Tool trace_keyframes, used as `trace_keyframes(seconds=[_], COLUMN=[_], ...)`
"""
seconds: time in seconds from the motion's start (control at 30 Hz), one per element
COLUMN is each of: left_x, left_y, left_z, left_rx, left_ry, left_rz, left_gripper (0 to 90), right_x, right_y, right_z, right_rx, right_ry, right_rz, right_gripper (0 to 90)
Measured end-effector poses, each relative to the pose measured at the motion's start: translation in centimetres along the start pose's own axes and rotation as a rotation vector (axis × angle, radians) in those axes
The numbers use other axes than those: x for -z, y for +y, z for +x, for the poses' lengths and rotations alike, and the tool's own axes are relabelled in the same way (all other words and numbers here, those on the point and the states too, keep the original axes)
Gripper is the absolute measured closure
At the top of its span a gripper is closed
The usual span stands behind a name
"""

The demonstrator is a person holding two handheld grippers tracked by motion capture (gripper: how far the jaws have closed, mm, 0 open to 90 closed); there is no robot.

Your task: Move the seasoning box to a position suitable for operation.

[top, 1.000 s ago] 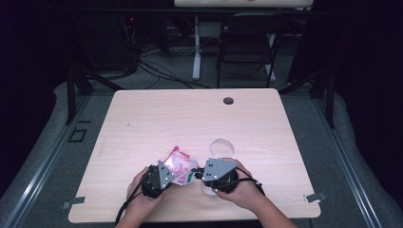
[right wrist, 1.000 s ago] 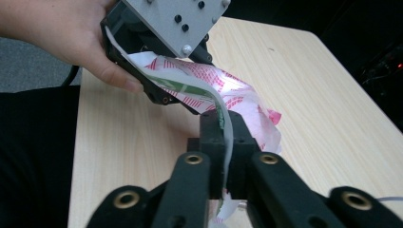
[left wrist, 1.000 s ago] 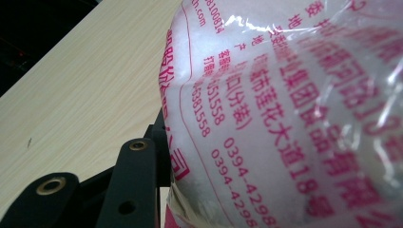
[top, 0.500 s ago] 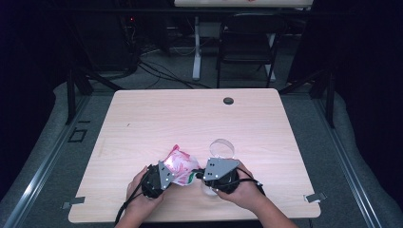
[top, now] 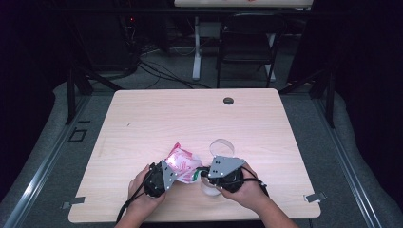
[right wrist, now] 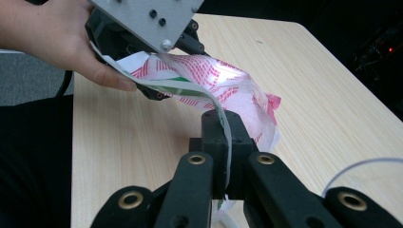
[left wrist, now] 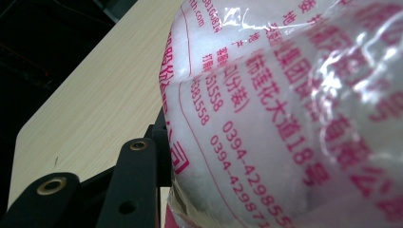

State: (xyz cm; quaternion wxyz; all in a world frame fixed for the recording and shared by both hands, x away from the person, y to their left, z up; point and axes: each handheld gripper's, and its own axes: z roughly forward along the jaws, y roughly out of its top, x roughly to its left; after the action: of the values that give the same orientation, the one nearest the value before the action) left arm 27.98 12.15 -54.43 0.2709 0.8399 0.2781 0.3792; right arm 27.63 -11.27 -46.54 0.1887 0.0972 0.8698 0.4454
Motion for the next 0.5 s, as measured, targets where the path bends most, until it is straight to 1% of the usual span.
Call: trace_keyframes(seconds=[0.03, 0.07, 0.13, 0.2, 0.23, 0.3, 0.33, 0.43, 0.5], left_x=[0.0, 0.0, 0.0, 0.0, 0.1, 0.1, 0.1, 0.1, 0.2], left_y=[0.1, 0.1, 0.3, 0.4, 0.4, 0.5, 0.6, 0.8, 1.0], left_z=[0.0, 0.0, 0.0, -0.1, 0.0, -0.1, -0.2, -0.1, -0.2], left_rx=[-0.006, -0.006, -0.022, -0.029, -0.039, -0.039, -0.049, -0.057, -0.079], left_ry=[0.001, 0.001, 0.011, 0.020, 0.024, 0.028, 0.038, 0.046, 0.055], left_rz=[-0.004, -0.003, -0.003, -0.004, -0.003, -0.005, -0.005, -0.007, -0.007], left_gripper=[59.5, 59.6, 59.6, 59.7, 59.7, 59.8, 59.8, 59.9, 60.0], right_x=[0.0, 0.2, 0.3, 0.3, 0.4, 0.4, 0.5, 0.5, 0.6], right_y=[-0.1, -0.1, -0.3, -0.5, -0.5, -0.6, -0.7, -0.7, -0.7], right_z=[0.0, -0.2, -0.3, -0.4, -0.5, -0.6, -0.7, -0.9, -1.3], right_rx=[-0.014, -0.015, -0.027, -0.044, -0.047, -0.056, -0.057, -0.069, -0.090], right_ry=[-0.002, -0.003, -0.006, -0.008, -0.011, -0.015, -0.019, -0.024, -0.018], right_rz=[-0.006, -0.001, 0.000, -0.005, -0.005, -0.005, 0.000, 0.001, 0.000], right_gripper=[90.0, 90.0, 90.0, 90.0, 90.0, 90.0, 90.0, 90.0, 90.0])
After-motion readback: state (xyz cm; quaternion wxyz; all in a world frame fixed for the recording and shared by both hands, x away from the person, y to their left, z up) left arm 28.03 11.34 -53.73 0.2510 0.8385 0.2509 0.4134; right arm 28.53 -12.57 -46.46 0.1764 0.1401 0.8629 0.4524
